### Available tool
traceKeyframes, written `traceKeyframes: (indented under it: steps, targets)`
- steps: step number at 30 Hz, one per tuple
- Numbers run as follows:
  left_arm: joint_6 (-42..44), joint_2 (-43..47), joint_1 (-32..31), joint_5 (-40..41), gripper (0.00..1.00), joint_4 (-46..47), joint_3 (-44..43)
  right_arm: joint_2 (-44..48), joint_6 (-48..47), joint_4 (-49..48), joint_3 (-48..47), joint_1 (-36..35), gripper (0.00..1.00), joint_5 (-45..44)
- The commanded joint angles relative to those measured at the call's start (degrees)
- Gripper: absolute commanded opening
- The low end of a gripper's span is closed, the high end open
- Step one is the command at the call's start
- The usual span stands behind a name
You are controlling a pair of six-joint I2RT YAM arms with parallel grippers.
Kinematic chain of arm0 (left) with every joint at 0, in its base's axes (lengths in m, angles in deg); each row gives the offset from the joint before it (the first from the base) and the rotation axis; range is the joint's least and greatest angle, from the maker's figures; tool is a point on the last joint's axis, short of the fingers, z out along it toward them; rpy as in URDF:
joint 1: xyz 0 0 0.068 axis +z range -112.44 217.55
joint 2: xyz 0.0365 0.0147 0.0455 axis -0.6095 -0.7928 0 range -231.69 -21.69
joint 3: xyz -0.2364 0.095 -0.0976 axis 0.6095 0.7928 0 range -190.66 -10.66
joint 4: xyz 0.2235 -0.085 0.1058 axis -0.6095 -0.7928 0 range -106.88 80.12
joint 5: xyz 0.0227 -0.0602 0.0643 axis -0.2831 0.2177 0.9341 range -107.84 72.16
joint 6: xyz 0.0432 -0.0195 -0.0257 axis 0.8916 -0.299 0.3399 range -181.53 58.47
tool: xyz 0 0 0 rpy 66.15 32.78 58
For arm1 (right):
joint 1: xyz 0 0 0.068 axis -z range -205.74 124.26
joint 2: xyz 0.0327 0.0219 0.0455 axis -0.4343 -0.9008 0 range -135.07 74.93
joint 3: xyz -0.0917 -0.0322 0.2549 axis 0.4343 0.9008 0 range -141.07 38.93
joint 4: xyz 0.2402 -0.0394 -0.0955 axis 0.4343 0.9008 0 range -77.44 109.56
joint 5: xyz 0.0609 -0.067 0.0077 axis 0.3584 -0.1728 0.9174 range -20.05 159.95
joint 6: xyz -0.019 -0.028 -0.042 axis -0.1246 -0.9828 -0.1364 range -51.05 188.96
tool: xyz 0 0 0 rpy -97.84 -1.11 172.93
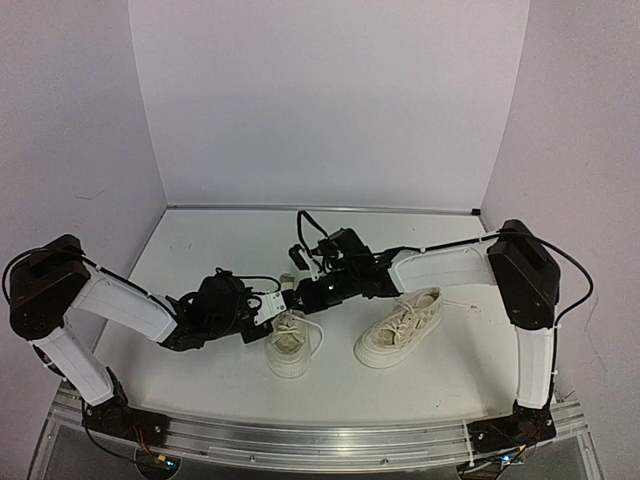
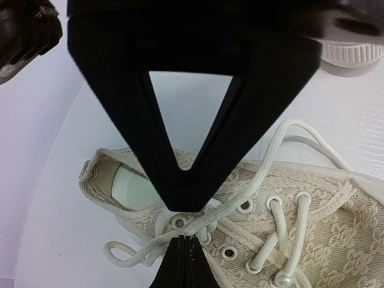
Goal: Tie the shoes
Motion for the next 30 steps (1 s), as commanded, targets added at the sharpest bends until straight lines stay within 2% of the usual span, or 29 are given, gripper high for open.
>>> traceKeyframes:
  steps: [1, 16, 30]
  targets:
    - [-5.5, -0.2, 2.4, -2.1, 0.0, 8.5, 1.6, 2.6, 1.3, -3.0, 0.8, 0.2, 0.0, 2.1]
    - [-11.7, -1.8, 3.8, -11.6, 0.0, 16.1, 4.4, 2.1, 3.7, -4.6, 1.2, 0.3, 0.0, 1.4]
    - [-15.2, -6.7, 4.7, -11.2, 0.0, 23.1, 5.0, 2.3, 4.1, -6.3, 1.8, 0.4, 0.0, 3.2]
